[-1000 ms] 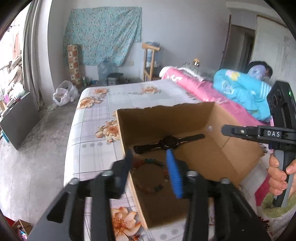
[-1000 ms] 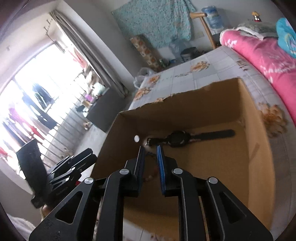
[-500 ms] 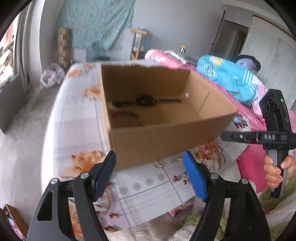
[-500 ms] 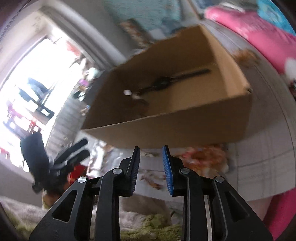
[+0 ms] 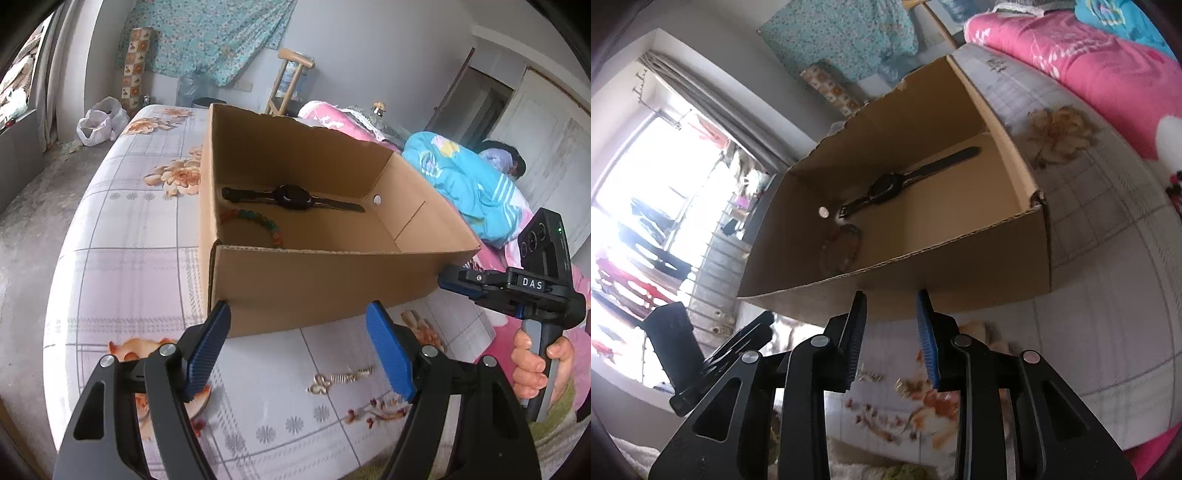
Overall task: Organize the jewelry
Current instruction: 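Withdraw both tools from the box back over the bed, then move the right gripper down toward the pink-orange bead bracelet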
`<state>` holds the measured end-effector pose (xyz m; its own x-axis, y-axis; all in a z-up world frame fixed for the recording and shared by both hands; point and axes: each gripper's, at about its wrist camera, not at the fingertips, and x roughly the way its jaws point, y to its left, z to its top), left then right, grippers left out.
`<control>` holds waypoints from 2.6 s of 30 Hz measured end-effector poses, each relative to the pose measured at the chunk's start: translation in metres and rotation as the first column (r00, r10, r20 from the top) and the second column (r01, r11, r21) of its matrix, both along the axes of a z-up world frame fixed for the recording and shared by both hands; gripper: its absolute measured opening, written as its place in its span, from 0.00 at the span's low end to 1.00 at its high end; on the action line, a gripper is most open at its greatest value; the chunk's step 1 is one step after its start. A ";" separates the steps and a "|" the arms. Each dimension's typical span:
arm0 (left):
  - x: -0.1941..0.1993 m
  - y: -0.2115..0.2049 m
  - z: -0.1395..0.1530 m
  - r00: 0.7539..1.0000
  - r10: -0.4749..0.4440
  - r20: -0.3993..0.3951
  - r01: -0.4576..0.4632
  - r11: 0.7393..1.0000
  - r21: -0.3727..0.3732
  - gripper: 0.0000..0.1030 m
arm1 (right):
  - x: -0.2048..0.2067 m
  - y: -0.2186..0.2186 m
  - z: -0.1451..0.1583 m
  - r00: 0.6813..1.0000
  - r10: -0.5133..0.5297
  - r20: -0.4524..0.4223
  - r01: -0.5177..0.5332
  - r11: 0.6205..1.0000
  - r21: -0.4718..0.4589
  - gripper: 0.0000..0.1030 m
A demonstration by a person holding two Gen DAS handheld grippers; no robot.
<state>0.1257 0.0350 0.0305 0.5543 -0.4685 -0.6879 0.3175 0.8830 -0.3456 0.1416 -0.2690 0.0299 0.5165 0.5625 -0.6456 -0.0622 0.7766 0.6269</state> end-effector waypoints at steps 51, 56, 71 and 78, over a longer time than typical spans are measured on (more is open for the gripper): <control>-0.032 -0.025 -0.061 0.982 0.102 -0.159 -0.026 0.908 0.419 0.95 | -0.082 0.042 -0.066 0.999 -0.011 -0.033 -0.011 0.800 -0.600 0.93; -0.032 -0.026 -0.062 0.982 0.102 -0.162 -0.025 0.908 0.419 0.95 | -0.082 0.032 -0.062 0.999 -0.035 -0.034 0.008 0.810 -0.587 0.91; -0.032 -0.025 -0.062 0.982 0.093 -0.167 -0.015 0.908 0.419 0.95 | -0.075 0.061 -0.043 0.972 0.210 0.102 -0.094 0.752 -0.653 0.43; -0.032 -0.026 -0.062 0.982 0.093 -0.167 -0.015 0.908 0.419 0.95 | -0.055 0.062 -0.055 0.963 0.262 0.060 -0.143 0.687 -0.712 0.13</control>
